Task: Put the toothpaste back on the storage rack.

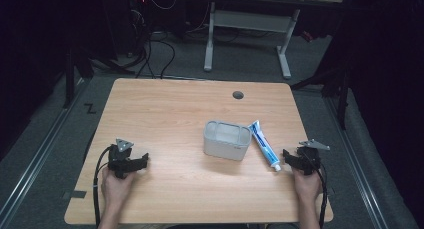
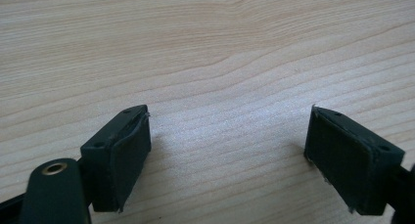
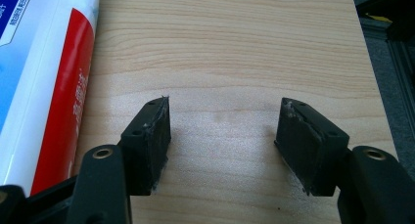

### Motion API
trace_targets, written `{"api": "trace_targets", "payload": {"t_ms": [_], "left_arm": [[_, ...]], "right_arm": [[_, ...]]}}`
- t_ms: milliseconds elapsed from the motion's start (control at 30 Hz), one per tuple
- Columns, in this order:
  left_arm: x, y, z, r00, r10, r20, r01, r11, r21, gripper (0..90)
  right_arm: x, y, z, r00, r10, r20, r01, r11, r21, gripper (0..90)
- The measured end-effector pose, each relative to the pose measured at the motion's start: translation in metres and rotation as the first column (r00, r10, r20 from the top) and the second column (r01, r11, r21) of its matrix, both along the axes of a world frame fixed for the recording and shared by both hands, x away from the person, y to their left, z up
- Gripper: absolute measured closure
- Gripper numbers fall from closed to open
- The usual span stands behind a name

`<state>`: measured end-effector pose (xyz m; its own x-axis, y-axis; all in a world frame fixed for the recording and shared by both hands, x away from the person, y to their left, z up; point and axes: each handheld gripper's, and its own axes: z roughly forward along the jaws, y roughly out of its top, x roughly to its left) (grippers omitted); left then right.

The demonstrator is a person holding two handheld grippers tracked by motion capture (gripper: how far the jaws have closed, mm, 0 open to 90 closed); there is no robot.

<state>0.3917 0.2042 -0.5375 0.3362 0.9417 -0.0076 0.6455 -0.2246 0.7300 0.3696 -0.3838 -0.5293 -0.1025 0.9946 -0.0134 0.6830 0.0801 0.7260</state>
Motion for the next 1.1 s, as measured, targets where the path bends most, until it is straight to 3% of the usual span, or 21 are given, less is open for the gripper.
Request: {"api": "trace_targets", "payload": {"t_ms": [1100], "left_arm": [[-0.001, -0.0009, -0.0001, 0.9998, -0.019, 0.001, 0.019, 0.9998, -0.002, 17.1]], "right_arm": [[0.0002, 0.0012, -0.0002, 1.0, 0.009, 0.003, -0.009, 1.0, -0.004, 37.7]]}}
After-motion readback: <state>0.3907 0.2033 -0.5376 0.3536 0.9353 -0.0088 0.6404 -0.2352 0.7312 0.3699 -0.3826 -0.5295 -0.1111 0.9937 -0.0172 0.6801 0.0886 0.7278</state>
